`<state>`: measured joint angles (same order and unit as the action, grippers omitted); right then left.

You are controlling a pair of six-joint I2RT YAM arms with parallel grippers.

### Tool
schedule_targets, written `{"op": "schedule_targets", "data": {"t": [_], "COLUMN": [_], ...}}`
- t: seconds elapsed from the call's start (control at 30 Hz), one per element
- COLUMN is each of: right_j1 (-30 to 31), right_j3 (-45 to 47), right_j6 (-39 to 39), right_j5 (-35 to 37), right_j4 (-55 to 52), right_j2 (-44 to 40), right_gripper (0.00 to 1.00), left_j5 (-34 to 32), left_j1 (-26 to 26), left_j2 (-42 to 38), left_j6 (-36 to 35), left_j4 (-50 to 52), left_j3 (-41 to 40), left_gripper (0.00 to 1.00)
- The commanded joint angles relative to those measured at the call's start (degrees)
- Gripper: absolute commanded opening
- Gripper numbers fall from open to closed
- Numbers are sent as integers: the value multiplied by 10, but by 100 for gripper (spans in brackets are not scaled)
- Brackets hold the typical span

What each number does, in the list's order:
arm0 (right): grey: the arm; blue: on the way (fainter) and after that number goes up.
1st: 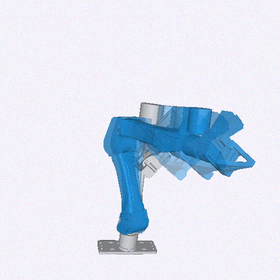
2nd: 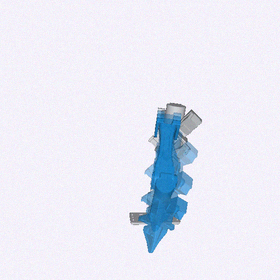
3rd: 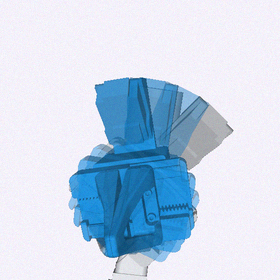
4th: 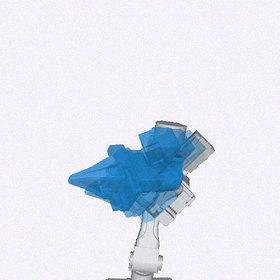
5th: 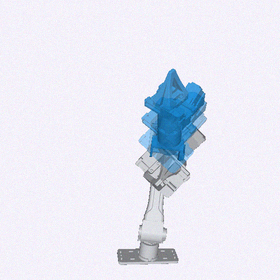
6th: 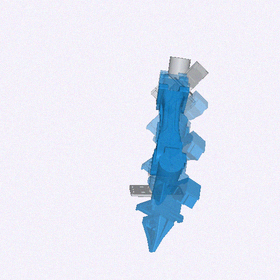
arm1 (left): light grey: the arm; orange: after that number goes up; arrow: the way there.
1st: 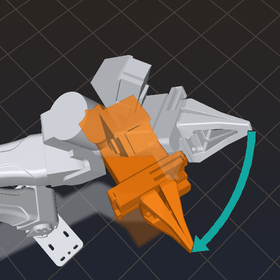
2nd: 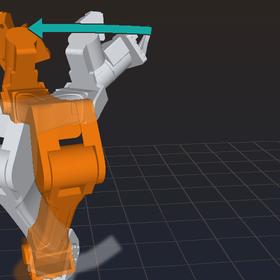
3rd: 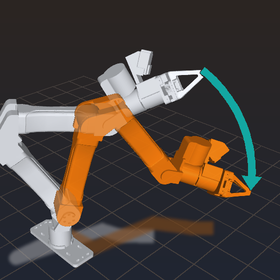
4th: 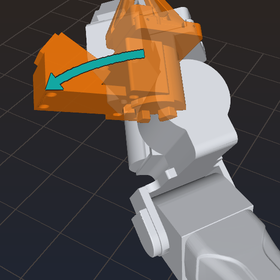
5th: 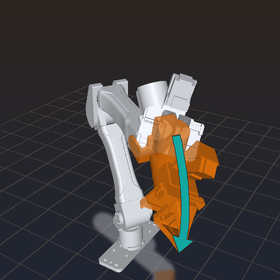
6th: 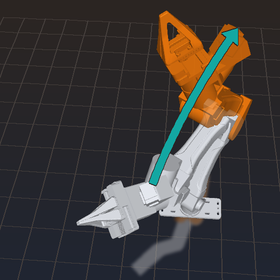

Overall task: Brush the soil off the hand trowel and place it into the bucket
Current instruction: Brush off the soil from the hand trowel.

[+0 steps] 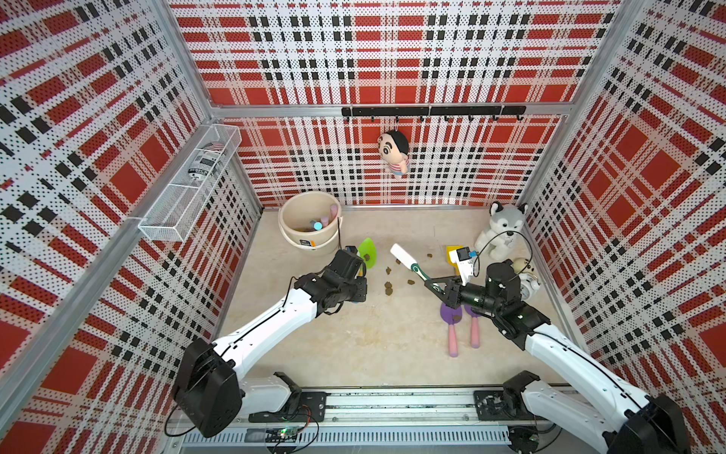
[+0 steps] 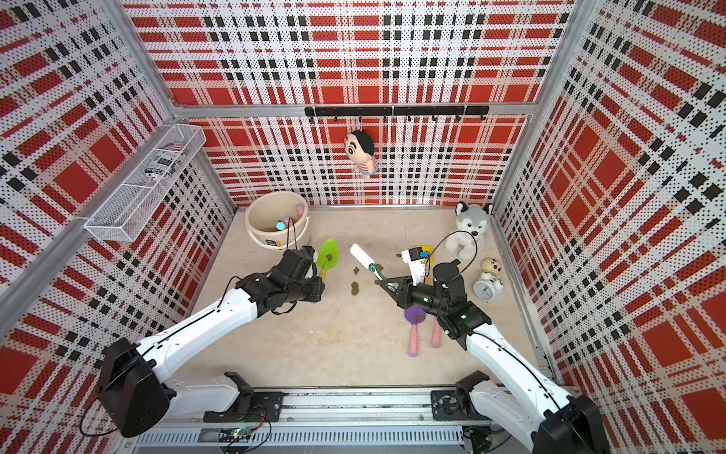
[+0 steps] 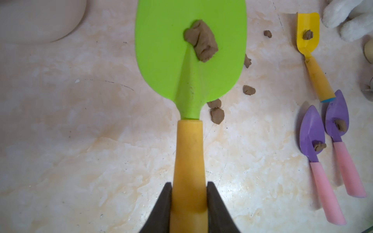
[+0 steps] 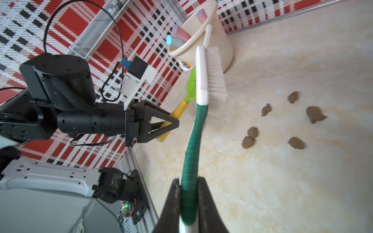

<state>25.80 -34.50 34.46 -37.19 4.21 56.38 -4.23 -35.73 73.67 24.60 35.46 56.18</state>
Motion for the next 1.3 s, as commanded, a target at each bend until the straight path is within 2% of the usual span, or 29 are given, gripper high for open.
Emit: {"op": "schedule_targets", "data": {"t": [0.0,0.17,0.57,0.77,1.03,1.13,1.27], "right_j1": [18,63,65,44,6,6,21], "right_j3": [2,-21,-42,-22,5,3,11], "right_j6": [17,-2,8,24,31,22,28], "right_j5": [-80,-82,7,48,76,60,-17], "right_j4": [64,59,17,13,6,6,58], "right_j2": [25,80,150,142,78,67,75], "right_gripper": [0,0,0,0,0,0,0], "left_j5": [20,47,29,14,21,19,23], "left_j1": [1,-5,-56,-57,-58,-62,-70], "left_j2": [-10,8,24,22,26,32,42], "left_j6": [-32,-32,-52,-49,-44,-44,-46], "left_j4": [5,10,37,44,43,40,33], "left_j3": [1,-6,10,10,4,7,11], "left_gripper": [0,0,0,0,0,0,0]}}
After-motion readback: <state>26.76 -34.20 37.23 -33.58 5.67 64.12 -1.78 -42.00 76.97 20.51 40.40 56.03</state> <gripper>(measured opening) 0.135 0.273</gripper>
